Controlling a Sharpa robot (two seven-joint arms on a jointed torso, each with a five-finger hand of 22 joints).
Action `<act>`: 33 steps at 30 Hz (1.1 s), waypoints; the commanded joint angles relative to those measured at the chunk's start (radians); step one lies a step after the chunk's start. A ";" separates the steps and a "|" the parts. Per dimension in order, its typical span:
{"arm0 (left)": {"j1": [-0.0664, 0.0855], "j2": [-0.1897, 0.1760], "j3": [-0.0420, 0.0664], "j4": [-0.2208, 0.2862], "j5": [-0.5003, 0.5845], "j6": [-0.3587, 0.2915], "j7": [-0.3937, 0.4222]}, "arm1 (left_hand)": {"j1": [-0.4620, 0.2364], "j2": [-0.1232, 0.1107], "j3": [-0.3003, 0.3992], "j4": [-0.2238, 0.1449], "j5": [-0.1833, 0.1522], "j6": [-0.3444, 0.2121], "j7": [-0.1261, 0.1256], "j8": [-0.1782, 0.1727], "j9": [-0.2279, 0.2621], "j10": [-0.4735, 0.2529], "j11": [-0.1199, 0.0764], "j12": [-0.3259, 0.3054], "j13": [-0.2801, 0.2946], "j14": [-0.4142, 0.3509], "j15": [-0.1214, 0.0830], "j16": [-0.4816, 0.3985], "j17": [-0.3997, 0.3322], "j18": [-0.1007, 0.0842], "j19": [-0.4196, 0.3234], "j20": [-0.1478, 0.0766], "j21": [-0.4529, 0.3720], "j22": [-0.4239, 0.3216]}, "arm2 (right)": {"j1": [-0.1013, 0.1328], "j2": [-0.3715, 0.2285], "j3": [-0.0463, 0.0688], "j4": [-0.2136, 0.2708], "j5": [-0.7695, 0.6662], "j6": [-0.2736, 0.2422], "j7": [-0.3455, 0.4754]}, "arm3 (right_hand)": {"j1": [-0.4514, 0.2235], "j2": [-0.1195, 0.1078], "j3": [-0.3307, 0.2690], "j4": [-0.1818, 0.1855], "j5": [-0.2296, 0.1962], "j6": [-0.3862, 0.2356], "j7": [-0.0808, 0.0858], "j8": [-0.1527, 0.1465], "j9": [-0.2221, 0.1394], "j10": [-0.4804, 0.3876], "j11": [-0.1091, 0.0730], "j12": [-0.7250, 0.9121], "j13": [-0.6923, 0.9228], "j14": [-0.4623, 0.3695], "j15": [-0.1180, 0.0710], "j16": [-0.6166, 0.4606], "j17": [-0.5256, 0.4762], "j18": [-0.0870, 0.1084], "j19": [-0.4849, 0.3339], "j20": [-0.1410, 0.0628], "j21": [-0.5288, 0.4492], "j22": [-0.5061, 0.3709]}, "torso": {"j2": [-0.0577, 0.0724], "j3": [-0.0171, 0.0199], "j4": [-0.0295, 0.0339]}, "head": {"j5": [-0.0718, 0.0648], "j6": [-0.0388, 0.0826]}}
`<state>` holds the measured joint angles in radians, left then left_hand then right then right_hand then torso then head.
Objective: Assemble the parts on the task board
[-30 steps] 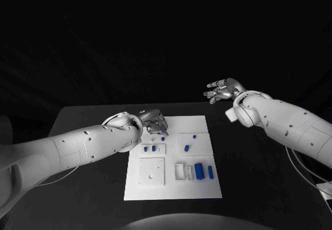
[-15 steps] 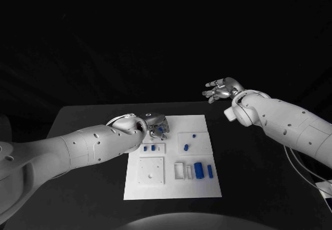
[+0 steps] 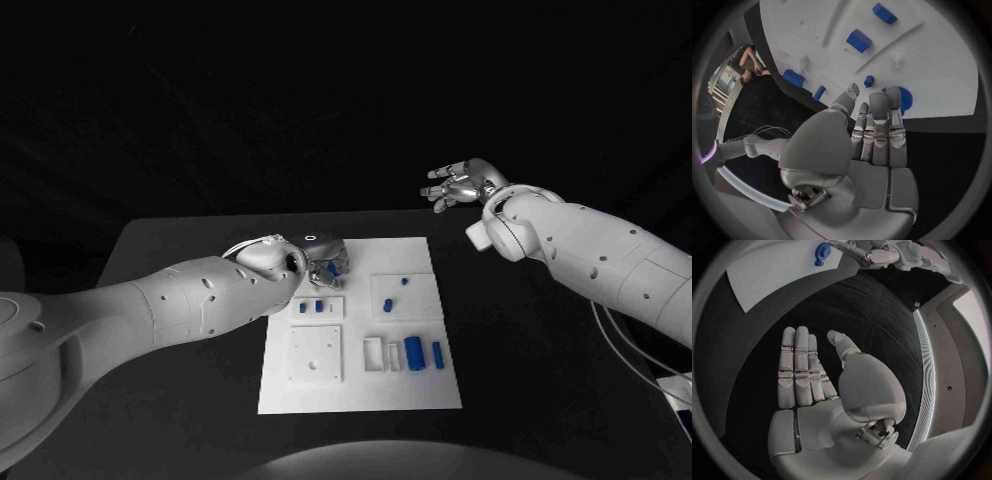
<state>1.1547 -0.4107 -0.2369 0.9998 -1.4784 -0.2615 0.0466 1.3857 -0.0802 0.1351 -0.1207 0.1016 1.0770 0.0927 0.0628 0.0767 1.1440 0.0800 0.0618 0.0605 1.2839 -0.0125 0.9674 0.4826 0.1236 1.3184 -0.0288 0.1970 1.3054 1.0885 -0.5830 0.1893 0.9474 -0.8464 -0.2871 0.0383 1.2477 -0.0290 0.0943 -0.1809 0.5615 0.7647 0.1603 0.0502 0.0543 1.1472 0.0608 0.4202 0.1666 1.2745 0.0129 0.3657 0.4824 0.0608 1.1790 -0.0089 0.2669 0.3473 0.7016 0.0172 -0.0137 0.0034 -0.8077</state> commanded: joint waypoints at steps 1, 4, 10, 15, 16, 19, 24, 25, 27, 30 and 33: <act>-0.002 0.007 0.000 -0.008 -0.025 0.021 0.020 | -0.001 0.012 0.015 -0.003 0.004 0.005 0.000 0.001 0.000 0.014 -0.002 -0.003 0.000 -0.004 -0.006 0.008 -0.003 -0.010 0.006 -0.006 -0.003 0.007 | 0.000 -0.001 0.001 0.004 0.002 0.009 0.007 | -0.009 0.003 0.005 -0.002 0.004 0.008 -0.002 0.004 0.001 0.003 0.000 -0.003 -0.001 0.000 -0.001 -0.006 -0.002 -0.004 0.002 0.000 -0.001 -0.001 | 0.000 0.0009 -0.0004 | -0.001 -0.003; -0.005 0.011 0.000 -0.017 -0.025 0.026 0.022 | -0.003 0.016 0.026 -0.008 0.004 0.004 0.003 0.002 -0.002 0.028 -0.005 -0.003 -0.001 0.000 -0.007 0.012 -0.004 -0.011 0.009 -0.009 -0.001 0.012 | 0.000 -0.002 0.001 0.007 0.002 0.008 0.007 | -0.009 0.003 0.005 -0.002 0.004 0.008 -0.002 0.004 0.001 0.003 0.000 -0.003 -0.001 0.000 -0.001 -0.006 -0.002 -0.004 0.002 0.000 -0.001 -0.001 | 0.000 0.0012 -0.0005 | -0.003 -0.004; -0.013 0.017 0.000 -0.033 -0.025 0.027 0.031 | -0.012 0.018 0.051 -0.020 0.007 0.016 0.005 0.002 -0.002 0.034 -0.008 -0.003 -0.001 0.005 -0.010 0.021 -0.009 -0.012 0.012 -0.011 0.004 0.020 | 0.000 -0.004 0.001 0.011 0.002 0.007 0.007 | -0.009 0.003 0.005 -0.002 0.004 0.008 -0.002 0.004 0.001 0.003 0.000 -0.003 -0.001 0.000 -0.001 -0.006 -0.002 -0.004 0.002 0.000 -0.001 -0.001 | 0.000 0.0015 0.0006 | -0.005 -0.007; -0.018 0.020 0.000 -0.040 -0.025 0.026 0.035 | -0.016 0.020 0.065 -0.027 0.009 0.019 0.005 0.002 -0.003 0.038 -0.009 -0.003 -0.001 0.003 -0.011 0.023 -0.011 -0.012 0.010 -0.012 0.009 0.021 | 0.000 -0.004 0.001 0.012 0.002 0.007 0.007 | -0.009 0.003 0.005 -0.002 0.004 0.008 -0.002 0.004 0.001 0.003 0.000 -0.003 -0.001 0.000 -0.001 -0.006 -0.002 -0.004 0.002 0.000 -0.001 -0.001 | -0.001 0.0009 0.0006 | -0.006 -0.008; -0.019 0.020 0.000 -0.041 -0.025 0.025 0.035 | -0.017 0.021 0.071 -0.031 0.010 0.021 0.006 0.002 -0.003 0.041 -0.009 -0.003 -0.001 0.004 -0.011 0.025 -0.011 -0.013 0.010 -0.013 0.012 0.021 | 0.000 -0.004 0.001 0.013 0.002 0.007 0.007 | -0.009 0.003 0.005 -0.002 0.004 0.008 -0.002 0.004 0.001 0.003 0.000 -0.003 -0.001 0.000 -0.001 -0.006 -0.002 -0.004 0.002 0.000 -0.001 -0.001 | -0.002 0.0011 0.0009 | -0.006 -0.009; -0.021 0.020 0.000 -0.045 -0.025 0.021 0.036 | -0.018 0.023 0.076 -0.033 0.010 0.023 0.005 0.002 -0.003 0.046 -0.011 -0.003 -0.001 0.004 -0.012 0.027 -0.011 -0.013 0.010 -0.014 0.015 0.022 | 0.000 -0.005 0.001 0.014 0.002 0.007 0.007 | -0.009 0.003 0.005 -0.002 0.004 0.008 -0.002 0.004 0.001 0.003 0.000 -0.003 -0.001 0.000 -0.001 -0.006 -0.002 -0.004 0.002 0.000 -0.001 -0.001 | -0.002 0.0012 0.0012 | -0.006 -0.010; -0.027 0.024 0.000 -0.056 -0.024 0.008 0.039 | -0.020 0.025 0.088 -0.042 0.012 0.029 0.003 0.002 -0.004 0.055 -0.016 -0.003 -0.001 0.007 -0.016 0.035 -0.009 -0.017 0.009 -0.018 0.027 0.023 | 0.000 -0.005 0.001 0.015 0.002 0.006 0.007 | -0.011 0.003 0.005 -0.002 0.005 0.008 -0.002 0.004 0.001 0.004 0.000 -0.002 -0.003 0.000 -0.001 -0.004 -0.002 -0.004 0.004 -0.001 -0.001 -0.005 | -0.001 0.0013 0.0018 | -0.007 -0.010; -0.028 0.025 0.000 -0.058 -0.023 0.005 0.039 | -0.020 0.026 0.090 -0.042 0.012 0.031 0.003 0.002 -0.003 0.058 -0.017 -0.003 -0.001 0.008 -0.017 0.036 -0.009 -0.017 0.009 -0.019 0.029 0.023 | 0.000 -0.004 0.001 0.016 0.002 0.006 0.007 | -0.011 0.003 0.005 -0.002 0.005 0.008 -0.002 0.004 0.001 0.004 0.000 -0.002 -0.003 0.000 -0.001 -0.004 -0.002 -0.004 0.004 -0.001 -0.001 -0.005 | -0.001 0.0012 0.0014 | -0.006 -0.009; -0.032 0.027 0.000 -0.063 -0.023 0.001 0.038 | -0.022 0.026 0.093 -0.044 0.012 0.029 0.001 0.001 -0.004 0.057 -0.017 -0.003 -0.001 0.008 -0.017 0.036 -0.010 -0.017 0.008 -0.019 0.033 0.023 | 0.000 -0.004 0.001 0.017 0.002 0.006 0.007 | -0.011 0.003 0.005 -0.002 0.005 0.008 -0.002 0.004 0.001 0.004 0.000 -0.002 -0.003 0.000 -0.001 -0.004 -0.002 -0.004 0.004 -0.001 -0.001 -0.005 | -0.001 0.0008 0.0010 | -0.007 -0.009; -0.037 0.031 0.001 -0.067 -0.022 -0.001 0.035 | -0.029 0.025 0.106 -0.052 0.012 0.026 0.002 0.002 -0.004 0.055 -0.017 -0.003 -0.001 0.009 -0.018 0.037 -0.013 -0.017 0.001 -0.019 0.049 0.022 | 0.000 -0.005 0.001 0.020 0.002 0.006 0.007 | -0.011 0.003 0.005 -0.002 0.005 0.008 -0.002 0.004 0.001 0.004 0.000 -0.002 -0.003 0.000 -0.001 -0.004 -0.002 -0.004 0.004 -0.001 -0.001 -0.005 | 0.000 0.0003 0.0012 | -0.006 -0.010; -0.042 0.035 0.001 -0.076 -0.022 -0.005 0.032 | -0.026 0.029 0.108 -0.053 0.013 0.027 0.001 0.002 -0.004 0.054 -0.017 -0.003 -0.001 0.008 -0.018 0.037 -0.013 -0.016 0.000 -0.019 0.050 0.022 | 0.000 -0.006 0.001 0.022 0.002 0.006 0.008 | -0.011 0.003 0.005 -0.002 0.005 0.008 -0.002 0.004 0.001 0.004 0.000 -0.002 -0.003 0.000 -0.001 -0.004 -0.002 -0.004 0.004 -0.001 -0.001 -0.005 | 0.000 0.0006 0.0003 | -0.005 -0.011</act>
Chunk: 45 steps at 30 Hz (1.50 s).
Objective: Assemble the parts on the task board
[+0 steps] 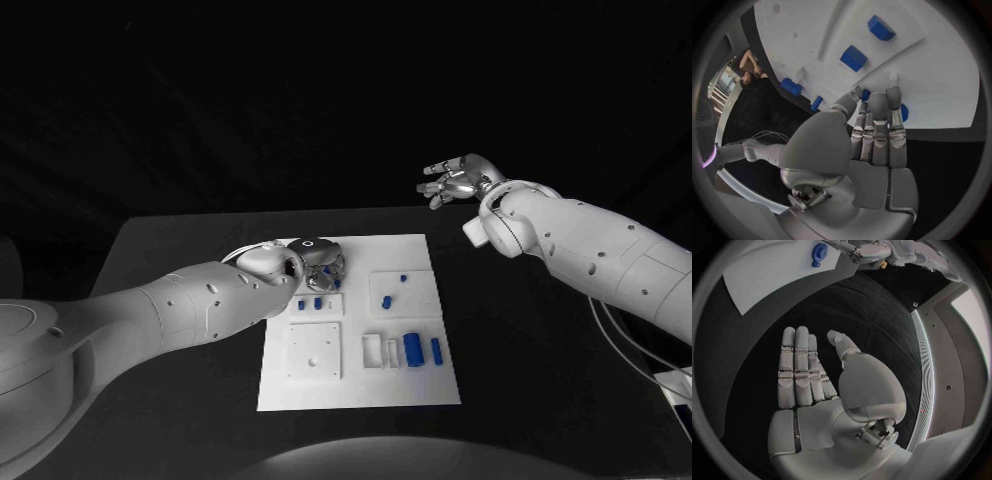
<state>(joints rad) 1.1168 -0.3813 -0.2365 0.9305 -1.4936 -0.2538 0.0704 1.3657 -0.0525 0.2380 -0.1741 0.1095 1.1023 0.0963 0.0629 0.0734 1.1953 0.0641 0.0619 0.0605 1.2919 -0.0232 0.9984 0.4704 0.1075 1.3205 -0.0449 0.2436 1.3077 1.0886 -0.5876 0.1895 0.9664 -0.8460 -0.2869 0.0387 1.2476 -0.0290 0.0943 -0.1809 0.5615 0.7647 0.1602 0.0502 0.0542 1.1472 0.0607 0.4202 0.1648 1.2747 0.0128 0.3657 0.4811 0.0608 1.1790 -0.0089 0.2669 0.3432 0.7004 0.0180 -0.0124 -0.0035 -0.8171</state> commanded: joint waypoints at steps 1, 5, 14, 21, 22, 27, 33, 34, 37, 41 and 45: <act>-0.006 0.007 0.000 -0.010 -0.007 -0.016 0.008 | -0.007 0.001 0.006 0.000 0.006 -0.001 -0.001 0.001 -0.001 0.001 0.000 -0.003 -0.001 0.000 -0.006 0.006 -0.001 0.000 -0.003 -0.003 0.004 0.019 | 0.000 -0.001 0.001 0.004 0.001 0.005 0.007 | -0.011 0.003 0.005 -0.002 0.005 0.008 -0.002 0.004 0.001 0.004 0.000 -0.002 -0.001 0.000 -0.001 -0.004 -0.001 -0.004 0.004 -0.001 -0.001 -0.001 | 0.001 -0.0002 -0.0014 | 0.002 -0.002; -0.011 0.011 0.000 -0.022 -0.005 -0.021 0.006 | -0.009 -0.003 0.006 0.000 0.006 -0.007 0.000 0.001 -0.004 -0.012 0.002 -0.003 -0.001 0.000 -0.004 0.008 0.000 0.000 -0.005 -0.001 0.006 0.019 | 0.000 -0.002 0.001 0.007 0.001 0.005 0.007 | -0.011 0.003 0.005 -0.002 0.005 0.008 -0.002 0.004 0.001 0.004 0.000 -0.002 -0.001 0.000 -0.001 -0.004 -0.001 -0.004 0.004 -0.001 -0.001 -0.001 | 0.001 -0.0002 -0.0023 | -0.001 -0.001; -0.017 0.015 0.001 -0.032 0.004 -0.026 0.004 | -0.012 -0.002 0.008 0.006 0.006 -0.022 -0.001 0.000 -0.006 -0.011 0.000 -0.003 0.000 0.006 -0.003 0.016 0.002 0.002 -0.002 0.001 0.013 0.020 | 0.000 -0.001 0.001 0.009 0.001 0.006 0.007 | -0.011 0.003 0.005 -0.001 0.006 0.004 -0.002 0.003 0.000 0.004 0.000 -0.002 -0.001 0.000 -0.002 -0.004 -0.001 -0.004 0.004 -0.001 -0.001 -0.002 | -0.001 0.0007 -0.0007 | -0.004 -0.002; -0.018 0.019 0.001 -0.037 0.005 0.003 -0.008 | -0.009 0.014 0.016 0.014 0.002 0.015 0.001 0.004 -0.002 0.031 -0.008 -0.002 0.000 0.016 -0.004 0.025 0.003 0.001 0.001 -0.001 0.025 0.020 | 0.000 -0.001 0.001 0.010 0.001 0.007 0.007 | -0.012 0.003 0.004 0.000 0.006 0.005 -0.002 0.004 0.001 0.004 0.000 -0.002 -0.002 0.000 -0.001 -0.004 -0.001 -0.004 0.004 -0.001 -0.001 -0.004 | -0.001 0.0014 0.0003 | -0.004 -0.003; -0.018 0.019 0.001 -0.038 0.005 0.005 -0.009 | -0.007 0.018 0.015 0.015 0.002 0.024 0.002 0.003 -0.001 0.041 -0.010 -0.003 0.000 0.021 -0.004 0.029 0.004 0.002 0.005 -0.001 0.030 0.021 | 0.000 -0.001 0.001 0.010 0.001 0.007 0.007 | -0.012 0.003 0.004 0.000 0.006 0.005 -0.002 0.004 0.001 0.004 0.000 -0.002 -0.002 0.000 -0.001 -0.004 -0.001 -0.004 0.004 -0.001 -0.001 -0.004 | -0.001 0.0012 0.0001 | -0.005 -0.003; -0.020 0.020 0.001 -0.039 0.006 0.008 -0.010 | 0.000 0.032 0.010 0.020 0.002 0.045 0.000 0.003 -0.002 0.059 -0.015 -0.003 0.000 0.034 -0.006 0.038 0.008 0.003 0.010 -0.002 0.048 0.021 | 0.000 -0.001 0.001 0.011 0.001 0.008 0.007 | -0.012 0.003 0.004 0.000 0.006 0.005 -0.002 0.004 0.001 0.004 0.000 -0.002 -0.002 0.000 -0.001 -0.004 -0.001 -0.004 0.004 -0.001 -0.001 -0.004 | 0.000 0.0006 0.0001 | -0.007 -0.003; -0.021 0.022 0.001 -0.043 0.014 0.008 -0.008 | 0.006 0.046 -0.002 0.022 0.002 0.073 -0.004 0.002 0.000 0.085 -0.022 -0.003 0.000 0.053 -0.011 0.047 0.012 0.001 0.013 -0.007 0.067 0.021 | 0.000 -0.002 0.001 0.011 0.001 0.009 0.006 | -0.012 0.003 0.004 0.000 0.006 0.005 -0.002 0.004 0.001 0.004 0.000 -0.002 -0.002 0.000 -0.001 -0.004 -0.001 -0.004 0.004 -0.001 -0.001 -0.004 | 0.000 0.0010 -0.0004 | -0.007 -0.006; -0.022 0.023 0.001 -0.044 0.016 0.009 -0.007 | 0.005 0.047 -0.004 0.023 0.001 0.074 -0.005 0.002 0.000 0.085 -0.022 -0.003 0.000 0.057 -0.011 0.049 0.012 0.001 0.013 -0.008 0.069 0.021 | 0.000 -0.002 0.001 0.011 0.001 0.009 0.006 | -0.012 0.003 0.004 0.000 0.006 0.005 -0.002 0.004 0.001 0.004 0.000 -0.002 -0.002 0.000 -0.001 -0.004 -0.001 -0.004 0.004 -0.001 -0.001 -0.004 | 0.000 0.0009 -0.0002 | -0.007 -0.006; -0.023 0.024 0.001 -0.046 0.020 0.008 -0.006 | 0.007 0.053 -0.013 0.023 0.001 0.077 -0.006 0.002 0.000 0.085 -0.023 -0.003 0.000 0.059 -0.012 0.045 0.012 0.000 0.010 -0.009 0.078 0.020 | 0.000 -0.002 0.001 0.011 0.001 0.009 0.006 | -0.012 0.003 0.004 0.000 0.006 0.005 -0.002 0.004 0.001 0.004 0.000 -0.002 -0.002 0.000 -0.001 -0.004 -0.001 -0.004 0.004 -0.001 -0.001 -0.004 | -0.001 0.0010 -0.0005 | -0.008 -0.006; -0.025 0.025 0.001 -0.050 0.026 0.002 -0.003 | 0.006 0.056 -0.016 0.023 0.001 0.076 -0.006 0.002 0.000 0.085 -0.023 -0.003 0.000 0.063 -0.013 0.047 0.013 0.001 0.011 -0.009 0.084 0.020 | 0.000 -0.002 0.001 0.012 0.001 0.009 0.006 | -0.012 0.003 0.004 0.000 0.006 0.005 -0.002 0.004 0.001 0.004 0.000 -0.002 -0.002 0.000 -0.001 -0.004 -0.001 -0.004 0.004 -0.001 -0.001 -0.004 | -0.001 0.0013 -0.0003 | -0.006 -0.006; -0.026 0.024 0.001 -0.051 0.036 -0.006 -0.001 | 0.005 0.061 -0.021 0.025 0.001 0.083 -0.008 0.002 0.000 0.088 -0.024 -0.003 0.000 0.065 -0.014 0.046 0.014 0.000 0.011 -0.011 0.089 0.019 | 0.000 -0.002 0.001 0.012 0.001 0.010 0.006 | -0.011 0.003 0.003 0.001 0.006 0.010 -0.002 0.004 0.001 0.004 0.000 -0.001 -0.002 0.000 -0.002 -0.003 -0.002 -0.004 0.005 -0.001 -0.002 -0.006 | -0.001 0.0012 0.0000 | -0.007 -0.005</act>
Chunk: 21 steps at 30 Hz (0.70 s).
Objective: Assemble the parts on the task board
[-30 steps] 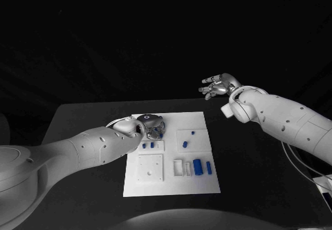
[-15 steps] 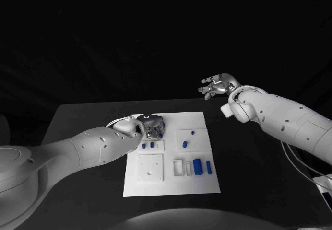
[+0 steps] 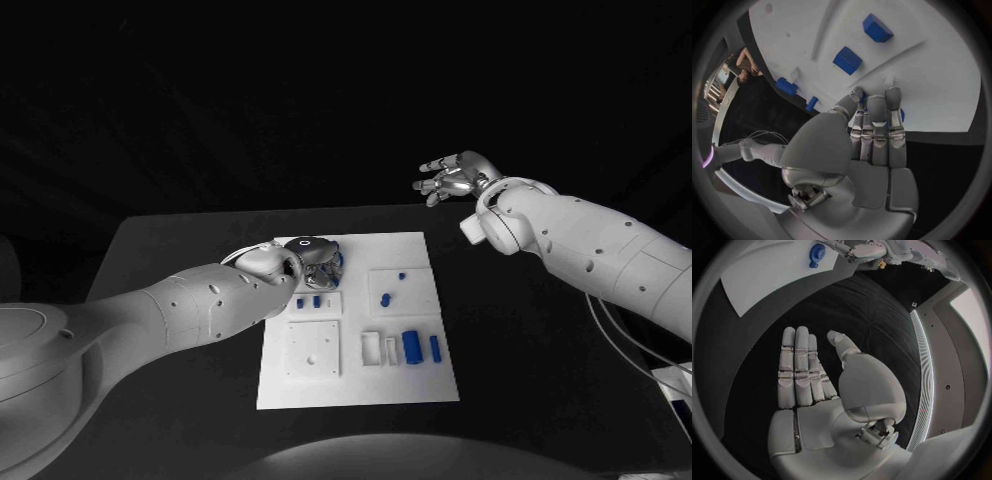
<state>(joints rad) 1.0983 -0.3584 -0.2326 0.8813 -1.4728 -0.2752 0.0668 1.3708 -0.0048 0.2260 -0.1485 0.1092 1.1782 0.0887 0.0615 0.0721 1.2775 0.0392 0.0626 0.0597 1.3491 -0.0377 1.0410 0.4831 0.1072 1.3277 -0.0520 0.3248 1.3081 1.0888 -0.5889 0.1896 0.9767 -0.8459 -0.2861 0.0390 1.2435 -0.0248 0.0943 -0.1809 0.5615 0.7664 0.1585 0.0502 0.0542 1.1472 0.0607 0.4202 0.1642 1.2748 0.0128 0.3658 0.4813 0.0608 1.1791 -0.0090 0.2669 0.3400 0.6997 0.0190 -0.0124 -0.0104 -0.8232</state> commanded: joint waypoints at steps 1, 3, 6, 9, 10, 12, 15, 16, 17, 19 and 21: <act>-0.008 0.001 -0.003 -0.002 0.018 0.013 0.003 | 0.000 0.014 -0.009 0.000 0.001 0.007 0.000 0.003 0.002 0.006 0.000 -0.004 0.001 0.008 0.000 0.004 0.001 0.000 0.004 -0.004 0.008 0.019 | 0.000 -0.001 0.001 0.002 0.001 0.009 0.005 | -0.007 -0.002 0.003 0.001 0.006 0.008 -0.001 0.004 0.001 0.004 0.000 -0.001 -0.002 0.000 -0.002 -0.003 -0.002 -0.004 0.005 -0.001 -0.002 -0.003 | 0.000 0.0001 0.0003 | -0.001 0.002; -0.008 0.001 -0.003 -0.001 0.022 0.009 0.005 | -0.001 0.016 -0.012 0.001 -0.001 0.016 -0.003 0.005 0.003 0.012 -0.002 -0.003 0.001 0.011 -0.002 0.005 0.002 0.000 0.004 -0.005 0.010 0.019 | 0.000 -0.001 0.001 0.002 0.001 0.009 0.005 | -0.007 -0.002 0.003 0.001 0.006 0.008 -0.001 0.004 0.001 0.004 0.000 -0.001 -0.002 0.000 -0.002 -0.003 -0.002 -0.004 0.005 -0.001 -0.002 -0.003 | 0.000 0.0001 0.0004 | -0.001 0.002; -0.008 0.000 -0.003 0.001 0.029 0.001 0.008 | 0.000 0.020 -0.016 0.002 0.000 0.028 -0.006 0.004 0.004 0.021 -0.006 -0.003 0.001 0.014 -0.004 0.005 0.002 -0.002 0.006 -0.007 0.013 0.018 | 0.000 -0.001 0.001 0.002 0.001 0.010 0.005 | -0.007 -0.002 0.003 0.001 0.006 0.008 -0.001 0.004 0.001 0.004 0.000 -0.001 -0.002 0.000 -0.002 -0.003 -0.002 -0.004 0.005 -0.001 -0.002 -0.003 | 0.000 0.0003 0.0003 | 0.000 0.002; -0.008 -0.003 -0.003 0.003 0.049 -0.006 0.012 | 0.003 0.025 -0.020 0.001 0.003 0.041 -0.008 0.005 0.006 0.030 -0.009 -0.003 0.001 0.017 -0.007 0.006 0.003 -0.004 0.008 -0.010 0.016 0.018 | 0.000 -0.002 0.001 0.003 0.001 0.009 0.005 | -0.007 -0.002 0.003 0.001 0.006 0.008 -0.001 0.004 0.001 0.004 0.000 -0.001 -0.002 0.000 -0.002 -0.003 -0.002 -0.004 0.005 -0.001 -0.002 -0.003 | 0.000 0.0002 0.0001 | 0.000 0.003; -0.008 -0.005 -0.003 0.003 0.064 -0.009 0.014 | 0.004 0.026 -0.021 -0.001 0.004 0.041 -0.008 0.004 0.005 0.031 -0.009 -0.004 0.001 0.017 -0.008 0.005 0.003 -0.004 0.008 -0.011 0.016 0.018 | 0.001 -0.002 0.001 0.003 0.001 0.009 0.005 | -0.007 -0.002 0.003 0.001 0.006 0.008 -0.001 0.004 0.001 0.004 0.000 -0.001 -0.002 0.000 -0.002 -0.003 -0.002 -0.004 0.005 -0.001 -0.002 -0.003 | 0.000 -0.0002 0.0002 | 0.001 0.004; -0.008 -0.009 -0.003 0.004 0.087 -0.018 0.019 | 0.006 0.027 -0.022 -0.004 0.007 0.039 -0.007 0.003 0.004 0.029 -0.008 -0.004 0.001 0.015 -0.008 0.003 0.003 -0.005 0.007 -0.012 0.017 0.018 | 0.001 -0.003 0.001 0.003 0.001 0.009 0.005 | -0.007 -0.002 0.003 0.001 0.006 0.008 -0.001 0.004 0.001 0.004 0.000 -0.001 -0.002 0.000 -0.002 -0.003 -0.002 -0.004 0.005 -0.001 -0.002 -0.003 | -0.001 -0.0001 0.0001 | 0.001 0.005; -0.008 -0.023 -0.003 0.011 0.118 -0.034 0.026 | 0.005 0.027 -0.023 -0.005 0.010 0.039 -0.007 0.003 0.003 0.030 -0.008 -0.003 0.001 0.015 -0.008 0.002 0.003 -0.005 0.007 -0.013 0.019 0.019 | 0.001 -0.005 0.001 0.004 0.001 0.013 0.004 | -0.008 -0.002 0.003 0.002 0.008 0.009 -0.001 0.004 0.001 0.003 0.000 -0.001 -0.002 -0.001 -0.001 -0.003 -0.002 -0.005 0.005 0.000 -0.002 -0.005 | -0.001 -0.0009 0.0013 | -0.004 0.007; -0.008 -0.028 -0.003 0.013 0.124 -0.041 0.030 | 0.004 0.027 -0.024 -0.006 0.010 0.040 -0.007 0.003 0.003 0.030 -0.008 -0.004 0.001 0.015 -0.009 0.001 0.003 -0.005 0.007 -0.013 0.019 0.018 | 0.001 -0.006 0.001 0.004 0.001 0.014 0.004 | -0.008 -0.002 0.003 0.002 0.008 0.009 -0.001 0.004 0.001 0.003 0.000 -0.001 -0.002 -0.001 -0.001 -0.003 -0.002 -0.005 0.005 0.000 -0.002 -0.005 | 0.000 -0.0009 0.0017 | -0.004 0.007; -0.008 -0.032 -0.002 0.015 0.127 -0.046 0.035 | 0.004 0.027 -0.024 -0.006 0.010 0.039 -0.007 0.003 0.003 0.029 -0.008 -0.004 0.001 0.014 -0.009 0.000 0.003 -0.006 0.006 -0.014 0.019 0.018 | 0.001 -0.007 0.001 0.005 0.001 0.015 0.003 | -0.008 -0.002 0.003 0.002 0.008 0.009 -0.001 0.004 0.001 0.003 0.000 -0.001 -0.002 -0.001 -0.001 -0.003 -0.002 -0.005 0.005 0.000 -0.002 -0.005 | -0.001 -0.0011 0.0023 | -0.006 0.009; -0.008 -0.042 -0.002 0.020 0.136 -0.057 0.043 | 0.005 0.027 -0.024 -0.008 0.010 0.035 -0.005 0.003 0.002 0.024 -0.006 -0.003 0.001 0.009 -0.009 -0.006 0.001 -0.006 0.001 -0.014 0.018 0.018 | 0.001 -0.008 0.001 0.005 0.001 0.016 0.003 | -0.008 -0.002 0.003 0.002 0.008 0.009 -0.001 0.004 0.001 0.003 0.000 -0.001 -0.002 -0.001 -0.001 -0.003 -0.002 -0.005 0.005 0.000 -0.002 -0.005 | -0.001 -0.0015 0.0024 | -0.008 0.012; -0.007 -0.053 0.001 0.029 0.149 -0.067 0.050 | 0.005 0.027 -0.024 -0.010 0.010 0.034 -0.005 0.003 0.002 0.023 -0.006 -0.004 0.001 0.007 -0.009 -0.010 0.000 -0.005 -0.002 -0.014 0.017 0.018 | 0.001 -0.009 0.001 0.005 0.001 0.017 0.003 | -0.007 -0.002 0.003 0.001 0.008 0.008 -0.001 0.004 0.001 0.003 0.000 -0.002 -0.002 -0.001 -0.001 -0.003 -0.002 -0.005 0.004 0.000 -0.002 -0.006 | -0.001 -0.0018 0.0025 | -0.008 0.014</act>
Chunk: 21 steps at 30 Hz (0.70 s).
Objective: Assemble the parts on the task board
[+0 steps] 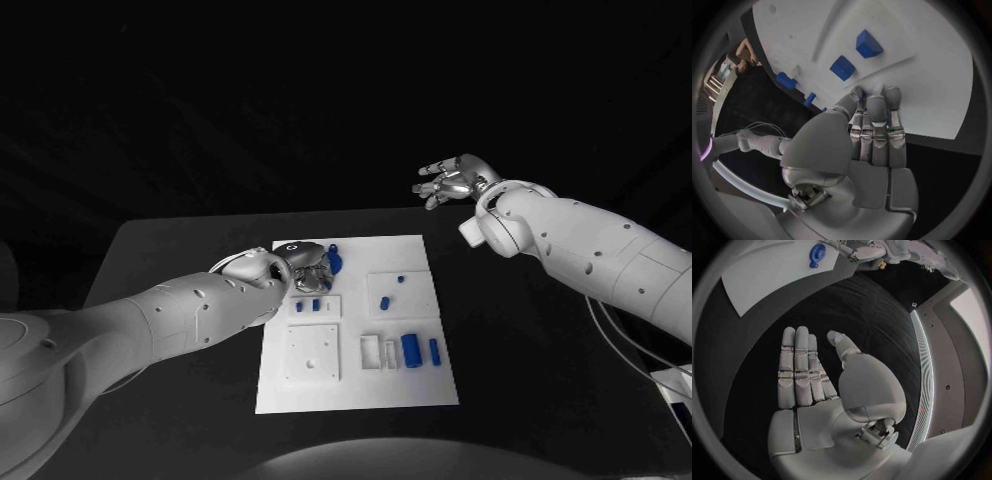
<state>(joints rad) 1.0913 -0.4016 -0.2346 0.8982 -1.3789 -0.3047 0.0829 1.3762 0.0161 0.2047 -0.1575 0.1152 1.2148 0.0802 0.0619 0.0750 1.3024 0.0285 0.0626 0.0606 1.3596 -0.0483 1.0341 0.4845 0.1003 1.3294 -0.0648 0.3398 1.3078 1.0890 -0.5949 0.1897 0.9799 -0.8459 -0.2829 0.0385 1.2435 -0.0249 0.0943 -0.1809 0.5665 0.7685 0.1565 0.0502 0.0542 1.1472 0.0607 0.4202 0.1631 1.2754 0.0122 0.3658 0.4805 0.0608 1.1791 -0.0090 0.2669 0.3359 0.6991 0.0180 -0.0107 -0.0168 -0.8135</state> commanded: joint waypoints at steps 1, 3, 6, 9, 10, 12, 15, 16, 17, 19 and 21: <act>0.000 -0.018 0.005 0.019 0.066 -0.042 0.038 | 0.000 0.006 -0.003 -0.001 0.004 -0.002 0.003 0.003 -0.001 -0.002 0.005 -0.004 0.000 -0.003 0.002 -0.004 -0.001 0.001 -0.003 -0.001 0.002 0.018 | 0.000 -0.004 0.001 0.002 0.000 0.014 0.003 | -0.007 -0.002 0.003 0.001 0.003 0.006 0.001 0.004 0.001 0.003 0.000 -0.002 -0.001 -0.002 -0.001 -0.003 -0.001 -0.005 0.004 0.000 -0.002 -0.001 | 0.000 -0.0010 0.0007 | -0.002 0.005; 0.001 -0.034 0.015 0.036 0.095 -0.051 0.046 | -0.002 0.006 -0.003 0.000 0.003 -0.003 0.003 0.002 -0.001 -0.003 0.006 -0.004 0.000 -0.003 0.001 -0.005 -0.002 0.001 -0.003 -0.001 0.002 0.018 | 0.000 -0.006 0.001 0.002 0.000 0.014 0.003 | -0.007 -0.002 0.003 0.001 0.003 0.006 0.001 0.004 0.001 0.003 0.000 -0.002 -0.001 -0.002 -0.001 -0.003 -0.001 -0.005 0.004 0.000 -0.002 -0.001 | 0.000 -0.0013 0.0010 | -0.002 0.007; 0.002 -0.053 0.035 0.060 0.128 -0.057 0.056 | -0.004 0.007 -0.003 0.000 0.005 -0.009 0.004 0.002 -0.002 -0.009 0.007 -0.004 0.000 -0.001 0.000 -0.006 -0.001 0.002 -0.001 -0.003 0.003 0.018 | 0.000 -0.009 0.000 0.002 0.000 0.014 0.003 | -0.007 -0.002 0.003 0.001 0.003 0.006 0.001 0.004 0.001 0.003 0.000 -0.002 -0.001 -0.002 -0.001 -0.003 -0.001 -0.005 0.004 0.000 -0.002 -0.001 | 0.000 -0.0018 0.0008 | -0.002 0.011; 0.008 -0.075 0.054 0.085 0.141 -0.045 0.076 | -0.003 0.007 -0.002 0.000 0.005 -0.009 0.005 0.002 -0.002 -0.009 0.008 -0.004 0.000 -0.001 0.000 -0.006 -0.001 0.002 -0.001 -0.003 0.003 0.018 | 0.000 -0.011 0.000 0.001 0.000 0.014 0.003 | -0.008 -0.002 0.002 0.002 0.003 0.005 0.002 0.004 0.001 0.003 0.000 -0.002 -0.001 -0.002 0.000 -0.003 -0.001 -0.005 0.004 0.000 -0.002 -0.002 | -0.001 -0.0014 0.0037 | 0.000 0.011; 0.012 -0.083 0.058 0.095 0.138 -0.039 0.083 | -0.003 0.005 -0.003 -0.001 0.003 -0.010 0.005 0.002 -0.003 -0.010 0.008 -0.004 0.000 -0.001 0.000 -0.006 -0.001 0.002 -0.001 -0.003 0.003 0.017 | 0.000 -0.011 0.000 0.001 0.000 0.014 0.003 | -0.008 -0.002 0.002 0.002 0.003 0.005 0.002 0.004 0.001 0.003 0.000 -0.002 -0.001 -0.002 0.000 -0.003 -0.001 -0.005 0.004 0.000 -0.002 -0.002 | -0.002 -0.0016 0.0043 | 0.000 0.011; 0.021 -0.100 0.063 0.112 0.128 -0.024 0.088 | -0.004 0.000 -0.005 -0.002 -0.001 -0.014 0.005 0.002 -0.003 -0.016 0.009 -0.004 0.000 -0.002 0.000 -0.008 0.000 0.002 -0.002 -0.002 0.003 0.017 | 0.000 -0.012 0.000 0.002 0.000 0.014 0.003 | -0.008 -0.002 0.002 0.002 0.003 0.005 0.002 0.004 0.001 0.003 0.000 -0.002 -0.001 -0.002 0.000 -0.003 -0.001 -0.005 0.004 0.000 -0.002 -0.002 | -0.002 -0.0015 0.0038 | 0.001 0.014; 0.031 -0.122 0.067 0.134 0.111 -0.009 0.088 | -0.004 0.001 -0.006 -0.003 -0.003 -0.013 0.005 0.003 -0.003 -0.014 0.009 -0.003 0.000 -0.002 0.000 -0.008 0.000 0.002 -0.002 -0.002 0.003 0.017 | 0.000 -0.013 0.000 0.002 0.000 0.014 0.003 | -0.008 -0.002 0.002 0.002 0.003 0.005 0.002 0.004 0.001 0.003 0.000 -0.002 -0.001 -0.002 0.000 -0.003 -0.001 -0.005 0.004 0.000 -0.002 -0.002 | -0.002 -0.0010 0.0046 | 0.000 0.015; 0.033 -0.128 0.068 0.138 0.106 -0.005 0.088 | -0.003 0.001 -0.006 -0.002 -0.005 -0.012 0.005 0.003 -0.003 -0.014 0.009 -0.004 0.000 -0.001 0.001 -0.008 0.001 0.002 -0.002 -0.002 0.003 0.017 | 0.000 -0.012 0.000 0.001 0.000 0.014 0.003 | -0.008 -0.002 0.002 0.002 0.003 0.005 0.002 0.004 0.001 0.003 0.000 -0.002 -0.001 -0.002 0.000 -0.003 -0.001 -0.005 0.004 0.000 -0.002 -0.002 | -0.002 0.0001 0.0054 | 0.000 0.015; 0.036 -0.139 0.067 0.146 0.096 0.002 0.088 | -0.003 0.002 -0.007 -0.001 -0.006 -0.012 0.005 0.002 -0.003 -0.013 0.009 -0.004 0.000 -0.001 0.001 -0.008 0.001 0.002 -0.002 -0.002 0.002 0.017 | 0.000 -0.012 0.000 0.000 0.000 0.014 0.003 | -0.008 -0.002 0.002 0.002 0.003 0.005 0.002 0.004 0.001 0.003 0.000 -0.002 -0.001 -0.002 0.000 -0.003 -0.001 -0.005 0.004 0.000 -0.002 -0.002 | -0.002 -0.0002 0.0064 | 0.000 0.015; 0.038 -0.150 0.066 0.154 0.086 0.008 0.088 | -0.003 0.001 -0.009 -0.001 -0.006 -0.014 0.005 0.002 -0.003 -0.015 0.010 -0.004 0.000 -0.002 0.002 -0.010 0.000 0.002 -0.003 -0.001 0.001 0.017 | 0.000 -0.010 0.000 -0.002 0.000 0.014 0.003 | -0.008 -0.002 0.002 0.002 0.003 0.005 0.002 0.004 0.001 0.003 0.000 -0.002 -0.001 -0.002 0.000 -0.003 -0.001 -0.005 0.004 0.000 -0.002 -0.002 | -0.002 0.0001 0.0080 | 0.001 0.014; 0.039 -0.161 0.065 0.161 0.079 0.012 0.086 | -0.001 0.001 -0.009 -0.001 -0.006 -0.014 0.005 0.002 -0.003 -0.015 0.010 -0.004 0.000 -0.002 0.002 -0.011 0.000 0.002 -0.003 -0.001 0.001 0.016 | 0.000 -0.006 0.000 -0.006 0.000 0.014 0.004 | -0.008 -0.002 0.002 0.002 0.003 0.005 0.002 0.004 0.001 0.003 0.000 -0.002 -0.001 -0.002 0.000 -0.003 -0.001 -0.005 0.004 0.000 -0.002 -0.002 | -0.001 -0.0006 0.0088 | 0.002 0.014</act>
<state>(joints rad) 1.1286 -0.5587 -0.1697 1.0522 -1.2793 -0.3221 0.1479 1.3763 0.0160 0.2019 -0.1602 0.1152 1.2090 0.0857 0.0609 0.0705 1.2916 0.0392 0.0626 0.0604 1.3596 -0.0483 1.0294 0.4841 0.0991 1.3294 -0.0646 0.3398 1.3075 1.0890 -0.6035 0.1894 0.9761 -0.8459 -0.2777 0.0380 1.2435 -0.0249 0.0943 -0.1809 0.5664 0.7685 0.1565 0.0502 0.0542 1.1472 0.0607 0.4202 0.1633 1.2754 0.0122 0.3658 0.4807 0.0608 1.1791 -0.0090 0.2669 0.3345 0.6970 0.0171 -0.0040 -0.0152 -0.7989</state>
